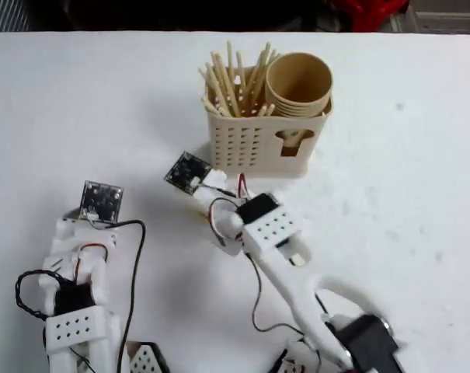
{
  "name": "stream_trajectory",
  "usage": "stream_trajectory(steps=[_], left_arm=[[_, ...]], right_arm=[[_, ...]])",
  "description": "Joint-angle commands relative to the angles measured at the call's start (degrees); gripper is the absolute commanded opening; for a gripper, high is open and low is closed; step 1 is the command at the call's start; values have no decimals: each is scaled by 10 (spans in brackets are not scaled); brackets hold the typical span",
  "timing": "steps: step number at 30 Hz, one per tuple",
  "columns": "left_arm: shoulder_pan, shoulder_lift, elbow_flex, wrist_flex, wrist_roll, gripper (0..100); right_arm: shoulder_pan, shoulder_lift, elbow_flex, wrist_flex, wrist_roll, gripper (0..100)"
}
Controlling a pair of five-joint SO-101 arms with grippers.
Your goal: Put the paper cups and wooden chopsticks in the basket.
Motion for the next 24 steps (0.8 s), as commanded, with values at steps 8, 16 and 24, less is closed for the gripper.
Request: stream_trajectory(steps=[8,16,24], left_arm=[[7,-5,-3,-11,4,94],[7,-5,-3,-11,4,94],[7,-5,-3,-11,4,94]], right_arm=[[5,49,-5,-53,14,138],[15,118,-10,-79,17,138],[31,144,-46,-68,14,138]])
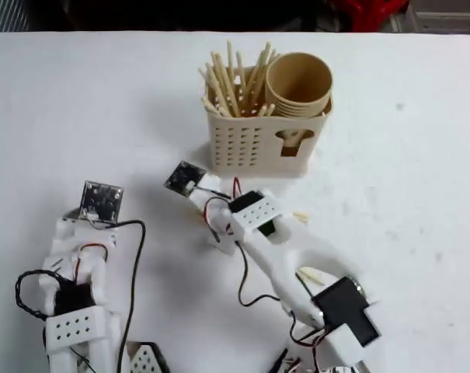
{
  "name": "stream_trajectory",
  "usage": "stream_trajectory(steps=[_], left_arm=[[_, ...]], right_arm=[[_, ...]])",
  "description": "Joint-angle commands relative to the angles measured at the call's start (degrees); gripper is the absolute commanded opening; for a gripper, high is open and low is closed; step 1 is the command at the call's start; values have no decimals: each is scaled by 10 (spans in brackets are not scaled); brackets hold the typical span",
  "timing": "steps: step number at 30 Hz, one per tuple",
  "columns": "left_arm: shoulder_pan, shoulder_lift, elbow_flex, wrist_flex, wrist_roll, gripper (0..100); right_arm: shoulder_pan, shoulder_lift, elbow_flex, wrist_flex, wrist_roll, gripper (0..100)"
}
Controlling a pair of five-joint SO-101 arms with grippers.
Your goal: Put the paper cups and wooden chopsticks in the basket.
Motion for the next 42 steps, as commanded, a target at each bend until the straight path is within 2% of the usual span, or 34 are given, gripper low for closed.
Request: stream_trajectory(steps=[1,4,10,22,31,34,36,38,42], left_arm=[[7,-5,-3,-11,4,94],[7,-5,-3,-11,4,94],[7,-5,-3,-11,4,94],[7,-5,-3,-11,4,94],[7,-5,-3,-11,4,94],[7,-5,-3,-11,4,94],[7,-5,-3,-11,4,94],[7,-5,-3,-11,4,94],[7,-5,-3,-11,4,94]], right_arm=[[19,-8,-35,14,3,138],[17,-44,-49,47,2,138],[20,-109,-30,49,2,138],[20,-2,-9,-29,5,138],[18,13,-9,-24,7,138],[15,13,-9,7,10,136],[8,13,-9,30,28,104],[8,13,-9,37,29,20],[10,13,-9,39,19,15]])
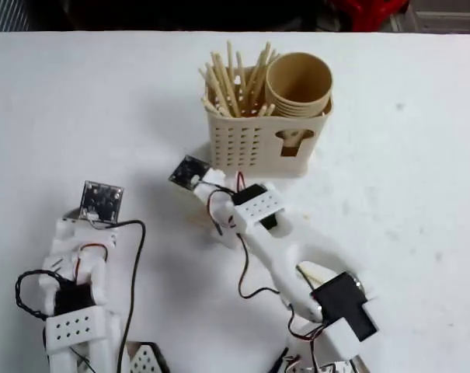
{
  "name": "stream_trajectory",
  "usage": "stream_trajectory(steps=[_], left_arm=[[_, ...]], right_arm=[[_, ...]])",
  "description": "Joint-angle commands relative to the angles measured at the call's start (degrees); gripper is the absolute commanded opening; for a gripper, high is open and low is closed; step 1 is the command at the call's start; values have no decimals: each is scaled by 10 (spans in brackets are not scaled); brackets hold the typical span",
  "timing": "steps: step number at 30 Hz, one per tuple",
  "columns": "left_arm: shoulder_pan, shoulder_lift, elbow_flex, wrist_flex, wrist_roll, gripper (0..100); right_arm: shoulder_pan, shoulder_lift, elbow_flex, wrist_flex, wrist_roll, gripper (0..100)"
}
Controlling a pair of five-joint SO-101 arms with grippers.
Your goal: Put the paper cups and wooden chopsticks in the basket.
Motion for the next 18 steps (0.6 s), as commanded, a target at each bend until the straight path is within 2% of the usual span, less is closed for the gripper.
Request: stream_trajectory(steps=[1,6,13,18], left_arm=[[7,-5,-3,-11,4,94],[7,-5,-3,-11,4,94],[7,-5,-3,-11,4,94],[7,-5,-3,-11,4,94]], right_arm=[[-6,0,4,13,-4,18],[-6,-58,-4,18,-14,18],[-7,-295,-4,61,-57,17],[-6,-441,-38,51,-69,17]])
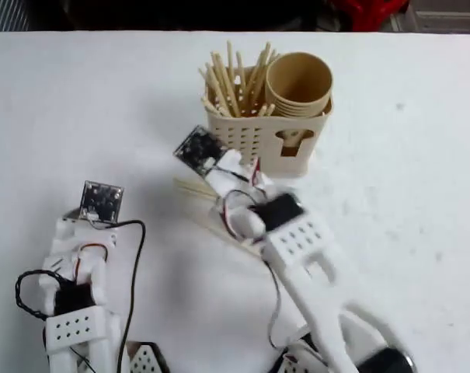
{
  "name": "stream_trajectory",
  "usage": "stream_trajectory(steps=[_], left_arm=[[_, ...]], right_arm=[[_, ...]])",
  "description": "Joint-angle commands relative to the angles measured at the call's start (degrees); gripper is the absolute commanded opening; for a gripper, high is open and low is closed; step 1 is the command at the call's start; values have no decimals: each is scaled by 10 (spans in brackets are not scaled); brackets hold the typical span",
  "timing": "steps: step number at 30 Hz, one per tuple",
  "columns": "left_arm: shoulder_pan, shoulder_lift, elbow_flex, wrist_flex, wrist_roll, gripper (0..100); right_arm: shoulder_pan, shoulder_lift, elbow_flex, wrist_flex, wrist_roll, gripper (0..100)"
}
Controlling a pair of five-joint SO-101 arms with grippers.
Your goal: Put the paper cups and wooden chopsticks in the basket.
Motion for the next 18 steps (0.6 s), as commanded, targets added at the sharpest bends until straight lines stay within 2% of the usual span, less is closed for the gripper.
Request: stream_trajectory(steps=[1,4,7,11,18], left_arm=[[7,-5,-3,-11,4,94],[7,-5,-3,-11,4,94],[7,-5,-3,-11,4,94],[7,-5,-3,-11,4,94],[7,-5,-3,-11,4,94]], right_arm=[[-4,-105,-65,-7,-6,17],[12,-116,-161,-9,-9,17],[38,-78,-276,-24,-64,17],[66,9,-396,-104,-115,17],[73,155,-507,-235,-116,18]])
